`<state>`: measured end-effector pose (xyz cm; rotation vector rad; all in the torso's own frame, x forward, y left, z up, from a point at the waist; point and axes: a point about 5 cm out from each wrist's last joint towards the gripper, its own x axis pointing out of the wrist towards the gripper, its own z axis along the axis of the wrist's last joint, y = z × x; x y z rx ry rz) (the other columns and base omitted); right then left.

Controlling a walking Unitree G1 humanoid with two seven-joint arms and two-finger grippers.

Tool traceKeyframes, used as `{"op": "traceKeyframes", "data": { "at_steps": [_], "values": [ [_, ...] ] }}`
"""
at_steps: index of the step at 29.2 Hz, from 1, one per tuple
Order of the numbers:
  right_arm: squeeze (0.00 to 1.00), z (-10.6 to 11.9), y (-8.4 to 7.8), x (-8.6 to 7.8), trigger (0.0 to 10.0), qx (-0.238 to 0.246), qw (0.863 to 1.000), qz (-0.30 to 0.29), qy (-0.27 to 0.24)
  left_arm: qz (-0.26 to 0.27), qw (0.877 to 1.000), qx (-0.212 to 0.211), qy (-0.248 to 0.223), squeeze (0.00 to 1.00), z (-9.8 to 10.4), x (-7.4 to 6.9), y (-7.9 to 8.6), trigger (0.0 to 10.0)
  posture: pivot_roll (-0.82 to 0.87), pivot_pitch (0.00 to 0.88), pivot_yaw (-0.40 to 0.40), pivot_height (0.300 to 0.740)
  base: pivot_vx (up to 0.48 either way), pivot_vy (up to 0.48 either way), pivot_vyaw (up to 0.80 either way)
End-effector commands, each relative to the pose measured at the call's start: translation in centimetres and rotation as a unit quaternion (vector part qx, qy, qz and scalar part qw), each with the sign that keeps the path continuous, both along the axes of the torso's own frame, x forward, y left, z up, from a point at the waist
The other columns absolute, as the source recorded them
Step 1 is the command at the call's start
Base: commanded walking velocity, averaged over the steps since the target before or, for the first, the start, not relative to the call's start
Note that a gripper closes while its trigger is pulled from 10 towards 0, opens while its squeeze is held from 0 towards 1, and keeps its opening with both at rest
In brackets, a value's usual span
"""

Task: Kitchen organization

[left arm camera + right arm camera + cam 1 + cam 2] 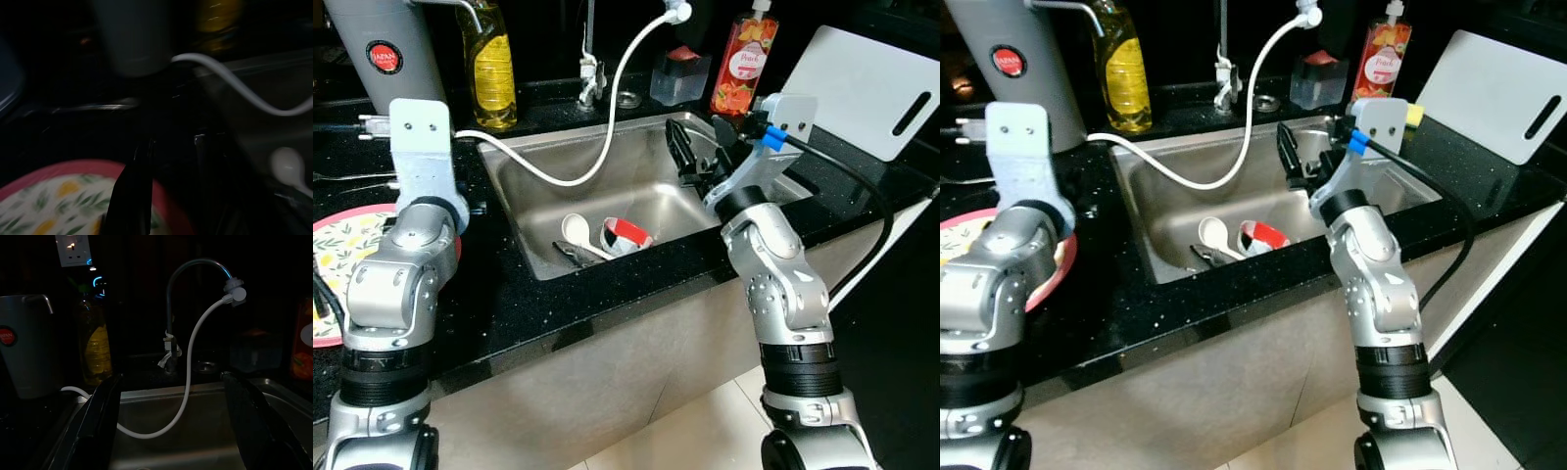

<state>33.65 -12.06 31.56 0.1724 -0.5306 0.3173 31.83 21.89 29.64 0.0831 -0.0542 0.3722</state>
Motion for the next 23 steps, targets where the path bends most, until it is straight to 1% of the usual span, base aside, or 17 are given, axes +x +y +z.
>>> {"op": "traceKeyframes", "data": {
  "at_steps": [1,2,4,7,8,10,11,13,17,18,23],
  "values": [
    [0.00,-0.1,-0.1,0.0,10.0,-0.001,1.000,0.002,0.005,0.052,0.998,-0.018,0.027,0.00,-1.2,-0.2,1.2,10.0,-0.06,0.119,-0.050,0.740,0.000,0.000,0.00],
    [0.00,-0.1,-0.1,0.0,10.0,-0.001,1.000,0.002,0.005,0.052,0.998,-0.018,0.027,0.00,-1.2,-0.2,1.2,10.0,-0.06,0.119,-0.050,0.740,0.000,0.000,0.00],
    [0.00,-0.1,-0.1,0.1,10.0,-0.001,1.000,0.003,0.006,0.079,0.996,-0.022,0.035,0.00,-1.6,-0.5,1.6,10.0,-0.06,0.121,-0.050,0.740,0.000,0.000,0.00],
    [0.00,-0.1,0.0,0.1,10.0,-0.001,1.000,0.003,0.007,0.094,0.994,-0.024,0.042,0.00,-1.9,-0.6,1.8,10.0,-0.06,0.122,-0.048,0.740,0.000,0.000,0.00],
    [0.00,-0.2,0.0,0.1,10.0,-0.002,1.000,0.004,0.008,0.111,0.992,-0.028,0.054,0.00,-2.4,-0.7,2.2,10.0,-0.06,0.122,-0.044,0.740,0.000,0.000,0.00],
    [0.00,-0.2,0.0,0.1,10.0,-0.002,1.000,0.004,0.008,0.111,0.992,-0.028,0.054,0.00,-2.4,-0.7,2.2,10.0,-0.06,0.122,-0.044,0.740,0.000,0.000,0.00],
    [0.00,-0.2,0.1,0.2,10.0,-0.001,1.000,0.005,0.009,0.118,0.990,-0.038,0.074,0.00,-3.3,-0.7,2.5,10.0,-0.06,0.123,-0.041,0.740,0.000,0.000,0.00],
    [0.00,-0.3,0.1,0.2,10.0,-0.001,1.000,0.004,0.010,0.122,0.987,-0.053,0.092,0.00,-4.1,-0.6,2.6,10.0,-0.06,0.125,-0.038,0.740,0.000,0.000,0.00],
    [0.00,-0.4,0.0,0.2,10.0,0.000,1.000,0.003,0.011,0.120,0.986,-0.060,0.098,0.00,-4.4,-0.6,2.3,10.0,-0.07,0.125,-0.035,0.740,0.000,0.000,0.00],
    [0.00,-0.4,0.0,0.1,10.0,0.000,1.000,0.003,0.011,0.119,0.986,-0.062,0.097,1.00,-4.4,-0.6,2.1,10.0,-0.07,0.126,-0.033,0.740,0.000,0.000,0.00],
    [0.00,-0.5,0.0,0.1,10.0,0.000,1.000,0.002,0.012,0.131,0.984,-0.068,0.097,1.00,-4.5,-0.7,2.0,10.0,-0.07,0.124,-0.027,0.740,0.000,0.000,0.00]
  ]
}}
